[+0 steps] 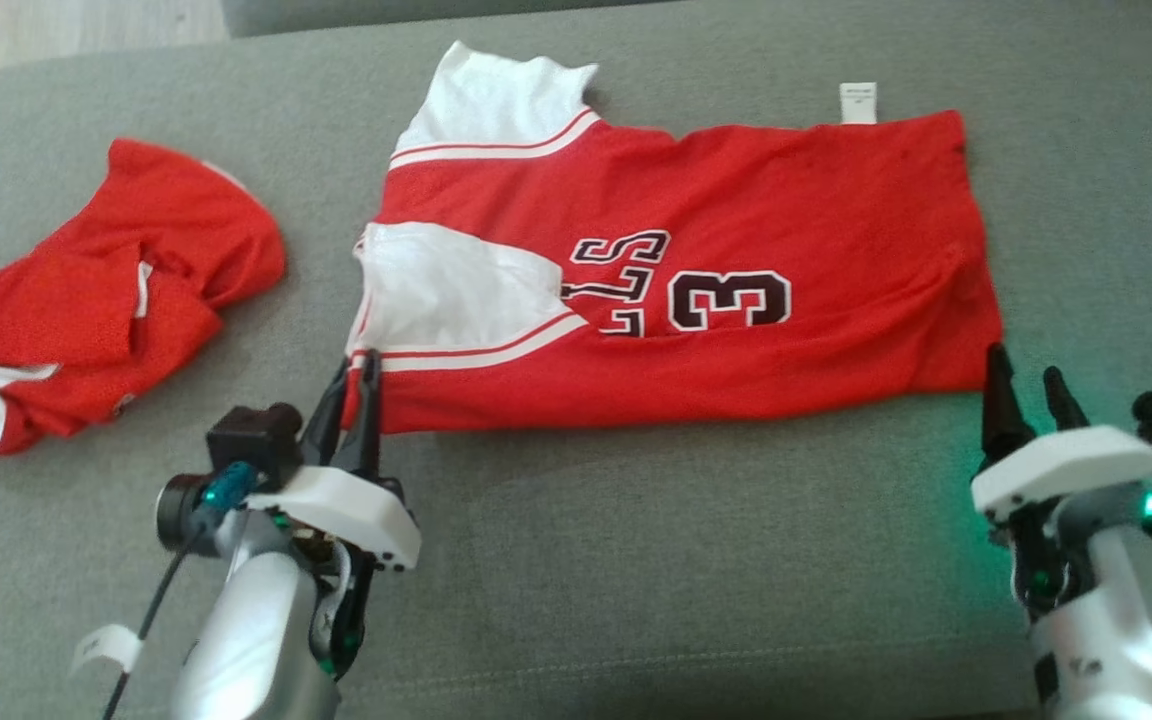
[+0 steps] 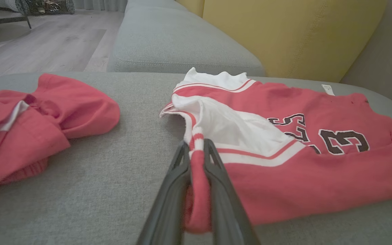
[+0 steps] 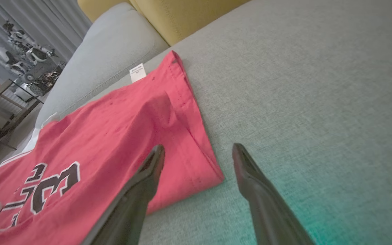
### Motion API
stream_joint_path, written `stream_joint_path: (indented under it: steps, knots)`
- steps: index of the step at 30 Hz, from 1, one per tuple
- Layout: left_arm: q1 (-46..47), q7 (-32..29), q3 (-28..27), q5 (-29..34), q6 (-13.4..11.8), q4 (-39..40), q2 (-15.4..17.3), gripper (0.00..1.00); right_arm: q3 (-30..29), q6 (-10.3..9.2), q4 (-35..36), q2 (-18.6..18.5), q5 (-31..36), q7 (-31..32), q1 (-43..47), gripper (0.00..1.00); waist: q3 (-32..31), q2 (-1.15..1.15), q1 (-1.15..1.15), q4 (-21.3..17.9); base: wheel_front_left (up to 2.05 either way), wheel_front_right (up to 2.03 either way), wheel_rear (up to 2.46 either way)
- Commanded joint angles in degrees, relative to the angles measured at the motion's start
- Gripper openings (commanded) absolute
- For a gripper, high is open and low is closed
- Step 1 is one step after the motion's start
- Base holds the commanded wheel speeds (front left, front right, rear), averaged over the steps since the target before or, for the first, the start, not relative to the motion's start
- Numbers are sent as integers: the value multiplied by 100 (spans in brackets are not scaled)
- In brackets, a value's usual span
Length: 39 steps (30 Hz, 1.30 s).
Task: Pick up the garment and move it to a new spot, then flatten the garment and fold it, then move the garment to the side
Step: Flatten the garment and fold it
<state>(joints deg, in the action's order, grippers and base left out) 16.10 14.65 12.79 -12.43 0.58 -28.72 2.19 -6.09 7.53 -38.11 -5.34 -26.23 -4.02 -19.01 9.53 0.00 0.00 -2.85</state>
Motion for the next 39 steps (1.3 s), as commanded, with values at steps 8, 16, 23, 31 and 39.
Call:
stream_joint_path:
  steps: [8,16,23,31,39]
  knots:
    - [148,34,89,125,42,448,70,0,-250,-4,-1123,-60,98,397,-1002,100,251,0,0,230,0,0,0]
    - [183,34,55,130,-20,343,70,0,75,-4,-1544,-182,167,349,-1234,0,248,0,0,208,0,0,0]
    - [146,35,-87,187,-39,151,122,0,407,-4,-1474,-603,178,330,-1150,0,5,0,0,128,0,0,0]
    - [-146,31,-83,153,145,-321,207,0,721,-4,-1011,-1100,-196,953,-700,0,-457,0,0,23,0,0,0]
    - [-721,-279,181,-15,439,-461,260,0,730,-4,-208,-1218,-514,1586,228,0,-693,0,0,-41,0,0,0]
